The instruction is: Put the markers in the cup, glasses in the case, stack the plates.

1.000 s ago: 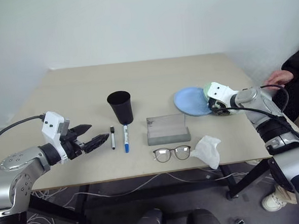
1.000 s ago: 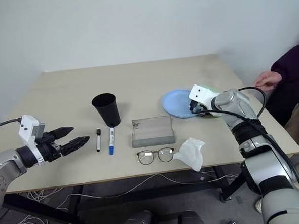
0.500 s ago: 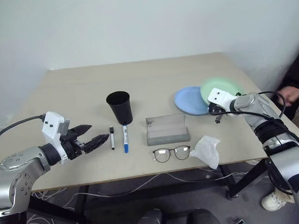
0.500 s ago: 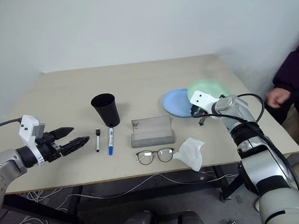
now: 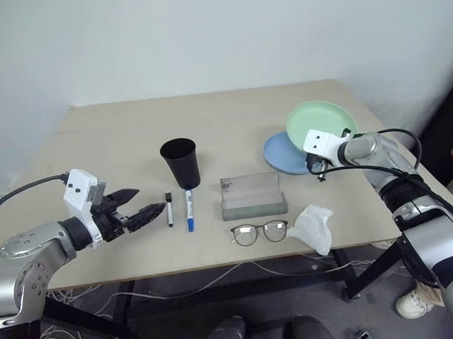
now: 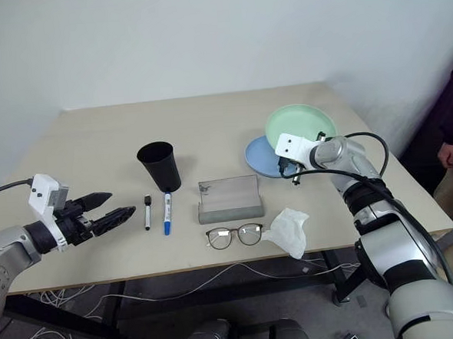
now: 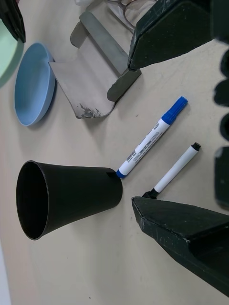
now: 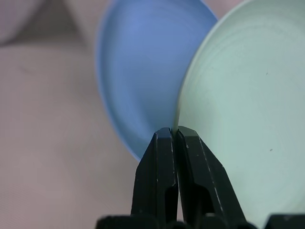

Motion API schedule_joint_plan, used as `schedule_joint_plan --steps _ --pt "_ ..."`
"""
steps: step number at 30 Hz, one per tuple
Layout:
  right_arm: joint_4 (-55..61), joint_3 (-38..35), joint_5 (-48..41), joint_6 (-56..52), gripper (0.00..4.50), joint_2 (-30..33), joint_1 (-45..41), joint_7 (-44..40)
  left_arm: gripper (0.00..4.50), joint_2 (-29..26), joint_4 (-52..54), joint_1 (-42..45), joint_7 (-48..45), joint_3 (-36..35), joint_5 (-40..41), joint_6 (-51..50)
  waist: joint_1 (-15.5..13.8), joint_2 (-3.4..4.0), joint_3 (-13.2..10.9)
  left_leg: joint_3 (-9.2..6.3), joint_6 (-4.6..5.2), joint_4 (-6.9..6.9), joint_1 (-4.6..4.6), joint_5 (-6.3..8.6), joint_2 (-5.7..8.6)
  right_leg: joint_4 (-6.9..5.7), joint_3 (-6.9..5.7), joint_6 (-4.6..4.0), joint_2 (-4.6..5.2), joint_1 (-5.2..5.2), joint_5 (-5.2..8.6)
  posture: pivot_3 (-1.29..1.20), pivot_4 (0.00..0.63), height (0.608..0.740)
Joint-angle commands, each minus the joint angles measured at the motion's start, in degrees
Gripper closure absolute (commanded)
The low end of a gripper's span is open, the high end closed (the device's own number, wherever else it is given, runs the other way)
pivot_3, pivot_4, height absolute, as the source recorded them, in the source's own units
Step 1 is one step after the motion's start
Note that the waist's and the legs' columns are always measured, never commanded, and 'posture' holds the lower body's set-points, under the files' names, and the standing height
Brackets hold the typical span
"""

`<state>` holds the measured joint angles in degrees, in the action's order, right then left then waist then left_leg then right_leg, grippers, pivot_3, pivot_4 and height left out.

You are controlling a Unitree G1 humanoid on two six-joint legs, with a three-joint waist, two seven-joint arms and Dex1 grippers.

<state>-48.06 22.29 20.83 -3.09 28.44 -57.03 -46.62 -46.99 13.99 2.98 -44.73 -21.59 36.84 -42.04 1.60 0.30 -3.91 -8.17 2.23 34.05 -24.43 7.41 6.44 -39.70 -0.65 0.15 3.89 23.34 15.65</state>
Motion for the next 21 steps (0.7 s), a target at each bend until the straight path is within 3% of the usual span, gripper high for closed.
schedule_joint_plan --steps 1,15,21 --pt "-0.2 -0.2 -0.2 3.6 4.48 -0.3 -3.4 -1.2 0.00 -1.0 1.7 1.3 -0.1 -1.5 0.5 0.5 0.0 0.00 0.0 0.00 0.00 0.00 0.00 0.00 0.00 0.00 0.00 0.00 0.00 0.00 0.00 0.00 0.000 0.740" --pt "-8.9 -0.1 -0.1 8.8 4.48 -4.0 -7.0 -2.6 0.00 -0.6 3.3 -0.7 0.3 -3.0 0.9 0.1 0.0 0.01 0.0 -0.02 -0.13 -0.10 0.07 -0.08 -0.04 0.00 0.02 -0.07 -0.08 0.00 -0.05 0.00 0.000 0.740" --pt "-10.0 -0.1 0.4 9.6 2.84 -4.2 -7.6 -1.0 0.00 -0.6 3.7 -1.0 0.3 -3.3 1.0 -0.1 0.0 0.01 0.0 -0.03 -0.16 -0.16 0.15 -0.10 -0.07 -0.01 0.04 -0.13 -0.12 -0.03 -0.06 0.00 0.000 0.740"
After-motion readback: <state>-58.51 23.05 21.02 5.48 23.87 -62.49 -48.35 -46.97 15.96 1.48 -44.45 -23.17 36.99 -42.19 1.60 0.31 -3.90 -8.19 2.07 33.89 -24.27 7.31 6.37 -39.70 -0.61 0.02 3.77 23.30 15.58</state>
